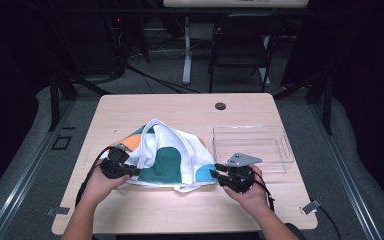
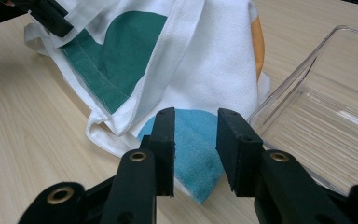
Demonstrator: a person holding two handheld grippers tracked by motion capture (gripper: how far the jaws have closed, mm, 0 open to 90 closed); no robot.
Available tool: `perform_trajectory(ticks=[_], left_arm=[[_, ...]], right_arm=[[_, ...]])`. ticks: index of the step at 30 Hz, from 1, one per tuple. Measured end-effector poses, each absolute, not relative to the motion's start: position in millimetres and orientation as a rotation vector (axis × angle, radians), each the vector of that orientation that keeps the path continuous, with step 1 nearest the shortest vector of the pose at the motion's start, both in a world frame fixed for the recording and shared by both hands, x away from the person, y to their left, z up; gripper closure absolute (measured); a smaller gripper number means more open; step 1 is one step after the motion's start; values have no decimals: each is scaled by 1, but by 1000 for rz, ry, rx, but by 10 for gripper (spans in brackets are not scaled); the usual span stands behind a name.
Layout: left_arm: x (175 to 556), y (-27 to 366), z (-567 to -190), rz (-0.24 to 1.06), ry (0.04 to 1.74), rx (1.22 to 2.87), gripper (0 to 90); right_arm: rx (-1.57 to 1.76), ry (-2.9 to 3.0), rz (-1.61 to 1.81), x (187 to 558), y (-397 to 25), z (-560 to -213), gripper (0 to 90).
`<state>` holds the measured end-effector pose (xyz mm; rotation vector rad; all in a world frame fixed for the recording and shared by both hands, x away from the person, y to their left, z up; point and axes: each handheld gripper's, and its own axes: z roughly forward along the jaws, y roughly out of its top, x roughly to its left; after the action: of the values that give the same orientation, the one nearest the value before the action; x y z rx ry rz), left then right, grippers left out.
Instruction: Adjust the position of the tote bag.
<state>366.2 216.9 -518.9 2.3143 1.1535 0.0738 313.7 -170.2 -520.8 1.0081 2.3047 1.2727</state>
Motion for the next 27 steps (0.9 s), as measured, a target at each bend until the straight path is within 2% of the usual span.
perform_trajectory(ticks=[8, 27], left_arm=[[366, 218, -517, 105, 1133, 2329, 873], [365, 228, -489, 214, 1112, 2224, 880]], right_arm=[[1006, 2304, 1273, 314, -170, -521, 678], [892, 2338, 1223, 302, -164, -520, 658]])
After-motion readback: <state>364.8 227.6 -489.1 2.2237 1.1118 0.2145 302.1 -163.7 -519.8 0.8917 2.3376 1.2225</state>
